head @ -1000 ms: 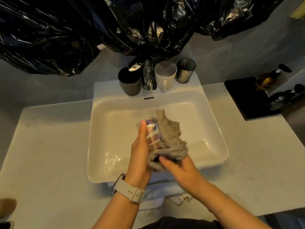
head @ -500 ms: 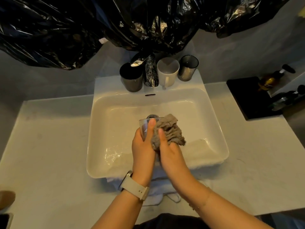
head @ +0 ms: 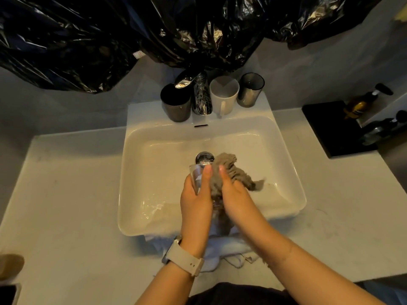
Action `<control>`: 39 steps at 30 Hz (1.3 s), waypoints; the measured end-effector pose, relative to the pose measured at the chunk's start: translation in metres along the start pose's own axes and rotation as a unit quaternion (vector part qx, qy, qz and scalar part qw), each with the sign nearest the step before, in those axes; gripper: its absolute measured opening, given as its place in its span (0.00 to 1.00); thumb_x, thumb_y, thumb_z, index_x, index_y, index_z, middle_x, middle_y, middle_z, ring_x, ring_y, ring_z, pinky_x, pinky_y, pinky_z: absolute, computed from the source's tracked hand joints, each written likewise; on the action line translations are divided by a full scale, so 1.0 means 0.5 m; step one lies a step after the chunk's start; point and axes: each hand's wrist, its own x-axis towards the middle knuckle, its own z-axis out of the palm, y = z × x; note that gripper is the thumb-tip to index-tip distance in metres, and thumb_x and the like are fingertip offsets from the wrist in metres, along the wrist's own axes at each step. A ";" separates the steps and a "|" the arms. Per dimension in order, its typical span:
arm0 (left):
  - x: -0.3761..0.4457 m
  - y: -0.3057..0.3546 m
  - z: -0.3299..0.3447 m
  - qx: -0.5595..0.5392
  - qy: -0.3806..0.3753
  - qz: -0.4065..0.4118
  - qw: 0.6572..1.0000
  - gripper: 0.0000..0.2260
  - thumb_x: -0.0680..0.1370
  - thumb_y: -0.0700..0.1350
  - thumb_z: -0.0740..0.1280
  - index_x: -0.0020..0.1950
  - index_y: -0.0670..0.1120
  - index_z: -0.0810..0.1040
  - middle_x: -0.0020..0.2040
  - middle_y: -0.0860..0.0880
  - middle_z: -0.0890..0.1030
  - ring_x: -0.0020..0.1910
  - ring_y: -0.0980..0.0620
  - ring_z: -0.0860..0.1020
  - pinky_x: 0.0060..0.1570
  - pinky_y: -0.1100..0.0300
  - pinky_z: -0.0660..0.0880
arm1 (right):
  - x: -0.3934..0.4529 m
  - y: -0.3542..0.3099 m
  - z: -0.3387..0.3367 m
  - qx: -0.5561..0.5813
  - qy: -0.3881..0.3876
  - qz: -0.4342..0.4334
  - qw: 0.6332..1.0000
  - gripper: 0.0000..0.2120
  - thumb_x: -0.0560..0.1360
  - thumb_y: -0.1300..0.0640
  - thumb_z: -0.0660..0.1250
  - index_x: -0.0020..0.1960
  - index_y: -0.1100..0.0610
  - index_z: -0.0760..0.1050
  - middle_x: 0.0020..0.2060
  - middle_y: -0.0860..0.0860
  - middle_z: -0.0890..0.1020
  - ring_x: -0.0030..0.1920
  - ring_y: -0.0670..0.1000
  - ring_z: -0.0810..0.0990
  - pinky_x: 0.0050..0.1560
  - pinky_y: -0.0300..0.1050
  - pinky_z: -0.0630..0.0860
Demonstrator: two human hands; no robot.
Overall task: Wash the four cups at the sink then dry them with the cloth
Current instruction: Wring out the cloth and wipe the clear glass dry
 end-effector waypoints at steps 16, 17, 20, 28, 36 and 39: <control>0.043 0.026 -0.059 0.068 -0.163 -0.040 0.983 0.25 0.69 0.61 0.75 0.63 0.53 0.78 0.52 0.49 0.85 0.49 0.54 0.82 0.52 0.57 0.79 | 0.014 0.002 -0.077 -0.063 -0.077 -0.033 0.995 0.13 0.79 0.44 0.60 0.53 0.49 0.80 0.43 0.42 0.84 0.48 0.38 0.81 0.47 0.29 0.74; 0.053 0.043 -0.074 0.060 -0.188 -0.060 0.979 0.30 0.68 0.56 0.77 0.68 0.54 0.72 0.53 0.47 0.84 0.50 0.50 0.83 0.53 0.53 0.80 | 0.018 -0.007 -0.084 -0.085 -0.103 -0.035 0.990 0.17 0.78 0.42 0.60 0.59 0.51 0.79 0.47 0.45 0.85 0.50 0.43 0.82 0.52 0.35 0.75; 0.058 0.094 -0.088 0.120 -0.287 -0.097 0.945 0.34 0.70 0.54 0.71 0.71 0.62 0.58 0.56 0.44 0.81 0.48 0.46 0.85 0.48 0.53 0.82 | 0.035 -0.020 -0.093 -0.134 -0.157 -0.029 0.978 0.17 0.79 0.43 0.59 0.63 0.49 0.77 0.51 0.44 0.84 0.51 0.42 0.81 0.54 0.38 0.75; 0.038 0.052 0.002 0.058 -0.145 -0.083 0.984 0.16 0.83 0.55 0.58 0.65 0.47 0.73 0.53 0.42 0.82 0.40 0.46 0.85 0.35 0.55 0.82 | 0.042 -0.004 -0.081 0.172 0.013 0.041 0.984 0.19 0.80 0.46 0.59 0.59 0.58 0.79 0.52 0.58 0.84 0.47 0.56 0.85 0.42 0.52 0.81; 0.041 0.040 0.017 -0.005 -0.067 -0.053 0.996 0.14 0.83 0.54 0.58 0.59 0.46 0.72 0.56 0.39 0.80 0.47 0.44 0.83 0.35 0.60 0.79 | -0.020 0.029 -0.062 0.071 0.004 -0.044 0.997 0.07 0.79 0.47 0.59 0.46 0.45 0.75 0.47 0.41 0.82 0.44 0.31 0.80 0.46 0.25 0.73; 0.022 0.033 0.016 -0.039 -0.075 -0.078 0.993 0.13 0.82 0.56 0.59 0.58 0.47 0.71 0.55 0.39 0.80 0.48 0.42 0.83 0.37 0.58 0.80 | 0.006 0.017 -0.084 0.067 -0.028 -0.080 0.994 0.13 0.71 0.35 0.62 0.48 0.39 0.79 0.49 0.41 0.85 0.52 0.39 0.81 0.57 0.37 0.75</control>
